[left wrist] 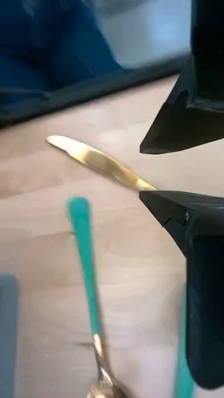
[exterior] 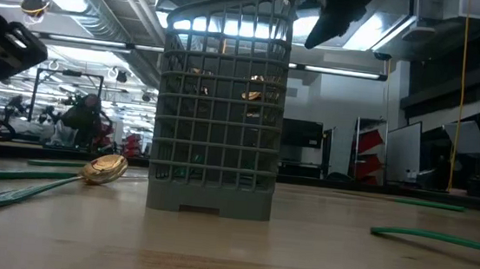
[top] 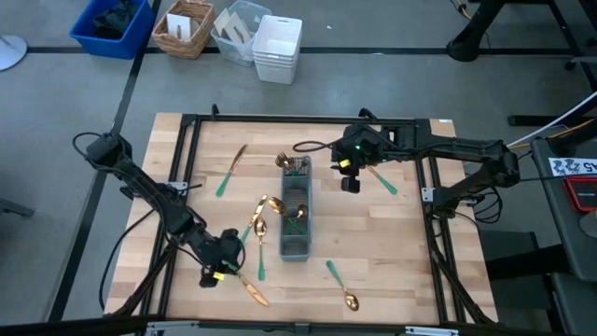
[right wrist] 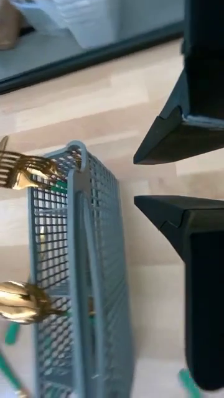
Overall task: Sort silverware
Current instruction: Put the green knife into the utensil rack
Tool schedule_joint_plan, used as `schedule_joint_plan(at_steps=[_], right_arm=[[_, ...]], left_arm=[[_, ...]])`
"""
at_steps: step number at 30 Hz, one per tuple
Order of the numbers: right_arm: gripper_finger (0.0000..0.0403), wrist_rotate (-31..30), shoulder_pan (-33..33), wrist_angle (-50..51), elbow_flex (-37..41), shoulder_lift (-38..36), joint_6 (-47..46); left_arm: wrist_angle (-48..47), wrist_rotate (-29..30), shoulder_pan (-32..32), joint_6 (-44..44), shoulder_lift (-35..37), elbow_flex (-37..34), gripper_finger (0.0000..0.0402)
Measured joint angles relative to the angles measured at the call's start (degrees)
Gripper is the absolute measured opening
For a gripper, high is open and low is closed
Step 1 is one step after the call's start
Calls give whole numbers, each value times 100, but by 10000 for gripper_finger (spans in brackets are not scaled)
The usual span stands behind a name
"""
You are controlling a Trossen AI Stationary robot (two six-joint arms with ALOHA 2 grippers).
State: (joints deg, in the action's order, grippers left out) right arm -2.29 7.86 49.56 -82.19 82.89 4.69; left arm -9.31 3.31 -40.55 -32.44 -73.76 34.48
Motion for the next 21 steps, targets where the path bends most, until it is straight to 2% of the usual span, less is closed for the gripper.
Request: schedule_joint_plan(at_steps=[8, 11, 16, 21], right_arm=[[92, 193, -2, -178, 0, 0, -724], [92, 193, -2, -342, 0, 0, -791], [92, 193, -2, -530, 0, 0, -789], [92, 193, -2, -625, 0, 0, -789]], left_arm=[[-342, 48, -2, 1526, -13, 35, 98], [-277, 48, 16, 1582, -87, 35, 98], [-58, 61, 20, 1041, -177, 35, 98], [134, 379, 68, 1168, -183, 34, 98]])
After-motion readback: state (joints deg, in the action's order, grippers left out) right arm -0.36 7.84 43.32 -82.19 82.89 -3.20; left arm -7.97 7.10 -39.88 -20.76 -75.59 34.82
